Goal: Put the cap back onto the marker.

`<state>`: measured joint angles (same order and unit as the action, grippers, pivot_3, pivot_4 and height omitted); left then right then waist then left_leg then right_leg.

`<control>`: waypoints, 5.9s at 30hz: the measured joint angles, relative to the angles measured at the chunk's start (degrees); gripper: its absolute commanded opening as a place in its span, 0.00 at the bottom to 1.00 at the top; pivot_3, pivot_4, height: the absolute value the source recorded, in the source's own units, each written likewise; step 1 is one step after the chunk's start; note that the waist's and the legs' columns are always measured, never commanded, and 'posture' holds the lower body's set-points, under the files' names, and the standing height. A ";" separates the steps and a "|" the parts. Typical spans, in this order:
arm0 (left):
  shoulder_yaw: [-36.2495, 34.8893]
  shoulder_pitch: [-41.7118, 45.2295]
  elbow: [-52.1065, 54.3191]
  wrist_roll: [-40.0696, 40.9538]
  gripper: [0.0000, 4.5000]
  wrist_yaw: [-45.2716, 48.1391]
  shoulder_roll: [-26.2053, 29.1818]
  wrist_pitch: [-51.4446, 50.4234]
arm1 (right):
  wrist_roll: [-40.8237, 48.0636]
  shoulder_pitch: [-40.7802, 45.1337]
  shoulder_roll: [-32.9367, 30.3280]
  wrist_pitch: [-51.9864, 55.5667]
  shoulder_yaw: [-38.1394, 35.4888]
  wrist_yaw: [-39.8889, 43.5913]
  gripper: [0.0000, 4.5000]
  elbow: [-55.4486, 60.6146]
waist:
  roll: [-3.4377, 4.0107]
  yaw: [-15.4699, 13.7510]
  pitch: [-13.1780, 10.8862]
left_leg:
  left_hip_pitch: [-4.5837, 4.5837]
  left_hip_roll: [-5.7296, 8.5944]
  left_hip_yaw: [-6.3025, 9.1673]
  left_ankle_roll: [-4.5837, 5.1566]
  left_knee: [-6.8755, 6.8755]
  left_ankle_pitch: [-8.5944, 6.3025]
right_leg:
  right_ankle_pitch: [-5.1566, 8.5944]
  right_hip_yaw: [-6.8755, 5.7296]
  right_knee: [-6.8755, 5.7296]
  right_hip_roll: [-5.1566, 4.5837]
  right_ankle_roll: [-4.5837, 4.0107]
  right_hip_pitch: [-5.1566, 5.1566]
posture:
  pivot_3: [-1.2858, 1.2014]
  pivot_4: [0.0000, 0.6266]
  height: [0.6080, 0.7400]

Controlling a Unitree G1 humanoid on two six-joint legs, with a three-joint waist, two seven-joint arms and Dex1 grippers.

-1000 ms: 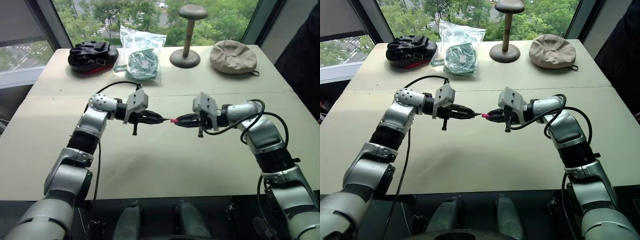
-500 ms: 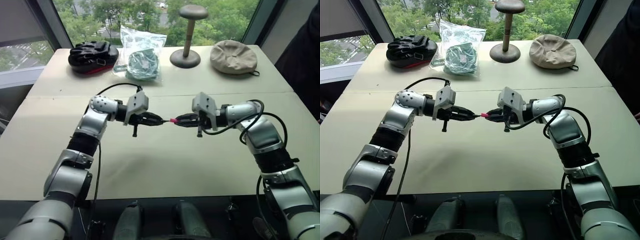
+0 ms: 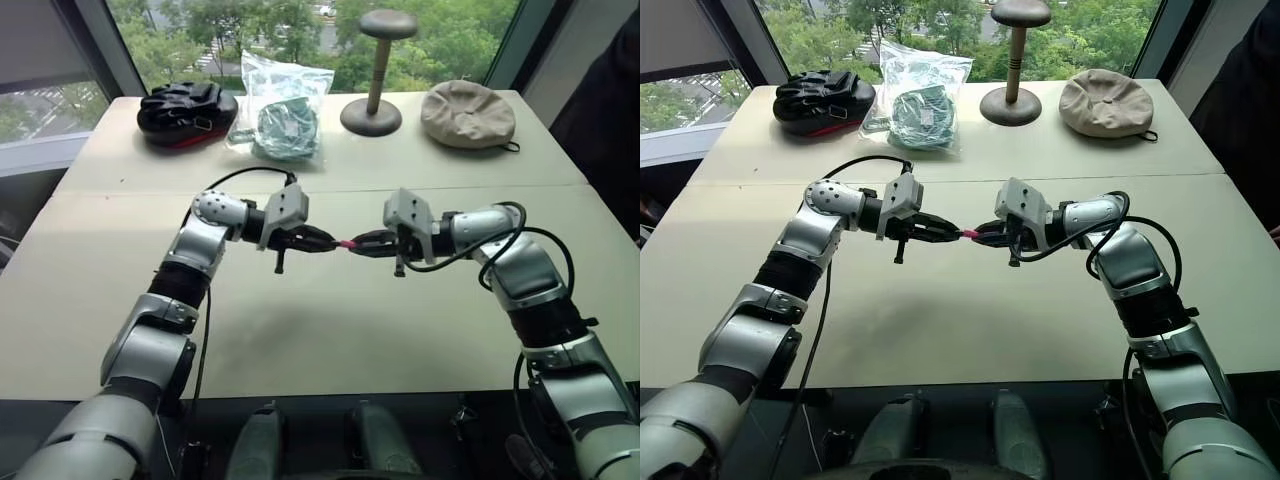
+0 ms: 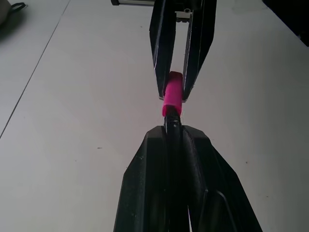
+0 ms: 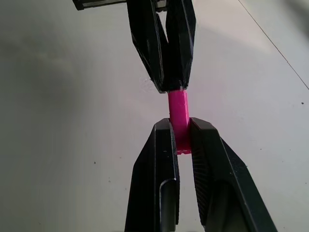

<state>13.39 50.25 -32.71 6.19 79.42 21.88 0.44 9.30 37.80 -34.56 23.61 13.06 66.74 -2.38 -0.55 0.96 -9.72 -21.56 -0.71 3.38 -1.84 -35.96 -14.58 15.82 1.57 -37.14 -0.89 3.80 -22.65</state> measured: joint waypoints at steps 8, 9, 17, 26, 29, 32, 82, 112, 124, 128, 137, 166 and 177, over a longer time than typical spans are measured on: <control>1.57 0.67 0.00 -2.23 0.00 1.73 0.86 1.64 | -2.51 1.64 0.49 -4.28 2.51 1.44 0.00 -2.68 | 0.00 -0.01 0.00 | 0.00 0.00 0.01 0.00 -0.01 0.00 | 0.00 0.00 -0.01 0.01 0.00 0.00 | 0.52 0.24 1.00; 1.73 1.07 -0.03 -2.89 0.00 1.74 1.10 2.90 | -3.03 2.20 0.52 -5.20 2.81 1.66 0.00 -3.10 | 0.00 -0.02 0.00 | 0.00 0.00 0.00 0.00 -0.01 0.00 | 0.00 0.00 -0.01 0.01 0.00 0.00 | 0.52 0.24 1.00; 1.62 3.73 -1.70 -5.69 0.00 0.39 1.78 9.90 | -5.83 7.75 2.00 -6.16 4.01 2.37 0.00 -6.28 | 0.00 0.08 0.00 | 0.01 -0.01 0.00 0.00 0.02 0.00 | 0.00 0.00 -0.01 0.01 0.00 -0.01 | 0.52 0.24 1.00; 0.33 1.46 -1.95 -6.27 0.00 -0.62 1.69 7.43 | -9.22 8.41 6.16 -2.61 5.06 0.68 0.00 -7.53 | 0.00 0.00 0.00 | -0.01 -0.01 0.01 0.00 0.00 0.00 | 0.00 0.00 -0.03 0.01 0.00 -0.02 | 0.52 0.24 1.00; 0.41 1.33 -1.95 -7.48 0.00 -0.56 1.70 7.40 | -10.76 8.42 6.74 -2.59 5.87 0.32 0.00 -7.49 | 0.00 -0.03 0.00 | -0.01 0.00 0.01 0.00 -0.01 0.00 | 0.00 0.00 -0.04 0.01 0.00 -0.02 | 0.52 0.24 1.00; 0.42 1.49 -2.15 -9.35 0.00 -0.85 1.70 9.13 | -12.08 8.51 7.58 -1.96 6.08 -0.17 0.00 -7.49 | 0.00 -0.02 0.00 | -0.01 0.00 0.01 0.00 0.00 0.00 | 0.00 -0.01 -0.04 0.01 0.00 -0.02 | 0.52 0.24 1.00; 0.51 2.07 -2.76 -14.23 0.00 -6.65 -0.18 10.91 | -18.07 15.13 7.77 3.59 9.77 1.15 0.00 -10.48 | 0.01 0.03 0.00 | -0.03 0.00 0.02 0.00 0.00 0.00 | 0.00 -0.01 -0.09 0.00 0.00 -0.07 | 0.52 0.24 1.00; -3.09 -1.88 -5.51 -9.04 0.00 -14.47 -0.74 8.48 | -10.56 17.68 3.77 9.39 -1.05 -3.83 0.62 -6.42 | 0.04 -0.17 0.02 | -0.07 -0.01 0.04 0.00 0.00 0.00 | -0.01 -0.01 -0.09 -0.07 0.00 -0.09 | 0.52 0.24 1.00; -15.17 -17.27 33.58 1.19 0.00 -34.07 2.05 -31.75 | -6.48 9.63 -0.19 18.11 -7.90 -12.69 0.62 -1.79 | 0.04 0.16 0.02 | 0.03 -0.14 0.09 0.00 0.09 0.00 | -0.01 0.07 -0.12 -0.08 0.00 -0.08 | 0.52 0.24 1.00; -19.06 -23.79 40.97 1.89 0.00 -42.47 1.78 -39.96 | -5.63 6.45 -0.41 18.75 -9.32 -15.31 0.62 -1.21 | 0.03 -0.01 0.02 | 0.05 -0.16 0.08 0.00 0.06 0.00 | -0.01 0.07 -0.10 -0.11 0.00 -0.03 | 0.52 0.24 1.00; -23.70 -31.59 46.36 0.23 0.00 -58.67 -1.95 -43.50 | -4.08 1.12 -1.24 18.77 -9.81 -18.71 0.62 0.09 | 0.02 -0.27 0.02 | 0.07 -0.11 0.06 -0.01 0.04 0.00 | -0.01 0.06 0.01 -0.23 0.00 0.08 | 0.52 0.24 1.00; -29.00 -36.45 40.89 8.44 0.98 -56.83 1.53 -31.08 | 1.85 -3.50 -2.40 13.29 -14.90 -21.31 0.64 -1.91 | -0.01 -0.12 0.01 | 0.07 -0.10 -0.02 -0.02 0.08 -0.01 | 0.00 0.06 0.06 -0.22 -0.01 0.07 | 0.52 0.24 1.00; -35.36 -47.45 42.26 14.61 0.98 -41.64 16.40 -29.65 | 11.18 -16.30 -6.85 11.53 -22.85 -13.38 0.64 2.66 | 0.01 -0.26 0.00 | 0.12 -0.03 -0.06 -0.02 0.32 -0.01 | 0.11 0.04 0.19 -0.60 -0.20 0.05 | 0.52 0.24 1.00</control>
<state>-21.98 2.80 9.55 20.80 37.78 38.27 -29.21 20.49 21.51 -41.41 35.15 -9.78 53.36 0.28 -0.54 0.70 -9.72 -21.44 -0.74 3.32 -1.85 -35.64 -14.59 15.94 1.62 -36.94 -1.49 3.60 -22.59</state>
